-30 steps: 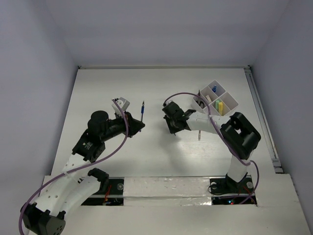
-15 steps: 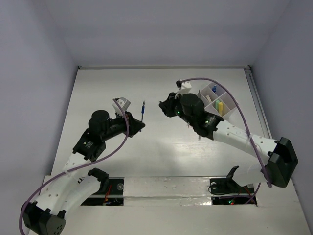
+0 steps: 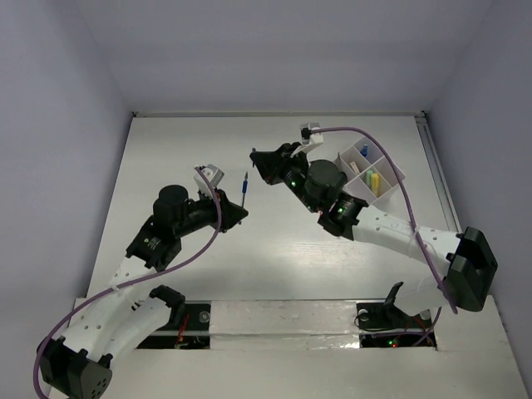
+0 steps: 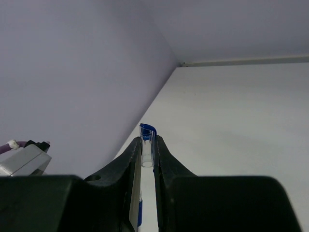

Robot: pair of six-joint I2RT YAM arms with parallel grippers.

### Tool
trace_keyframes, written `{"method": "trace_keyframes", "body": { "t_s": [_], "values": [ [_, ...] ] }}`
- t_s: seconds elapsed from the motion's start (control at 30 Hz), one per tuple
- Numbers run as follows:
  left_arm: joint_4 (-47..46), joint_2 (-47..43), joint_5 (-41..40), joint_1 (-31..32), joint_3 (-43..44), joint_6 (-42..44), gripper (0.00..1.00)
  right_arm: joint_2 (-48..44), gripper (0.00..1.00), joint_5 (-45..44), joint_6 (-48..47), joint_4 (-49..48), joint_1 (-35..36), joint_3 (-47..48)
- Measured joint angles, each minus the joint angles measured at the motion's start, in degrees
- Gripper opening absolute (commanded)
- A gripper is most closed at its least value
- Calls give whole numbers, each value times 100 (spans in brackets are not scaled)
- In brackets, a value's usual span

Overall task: Sort the stationery into containers
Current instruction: Close the pen cap on the pen.

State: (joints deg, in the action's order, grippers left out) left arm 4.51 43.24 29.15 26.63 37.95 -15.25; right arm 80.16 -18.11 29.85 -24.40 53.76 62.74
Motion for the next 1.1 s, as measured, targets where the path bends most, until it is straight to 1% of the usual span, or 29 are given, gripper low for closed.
{"method": "trace_keyframes", "body": {
  "t_s": [0.23, 1.1],
  "values": [
    [0, 4, 37, 0, 0, 0, 0, 184, 0, 13, -2, -308, 118, 24],
    [2, -79, -81, 0, 4, 2, 0, 221, 0, 131, 129, -535, 223, -44]
  ]
}}
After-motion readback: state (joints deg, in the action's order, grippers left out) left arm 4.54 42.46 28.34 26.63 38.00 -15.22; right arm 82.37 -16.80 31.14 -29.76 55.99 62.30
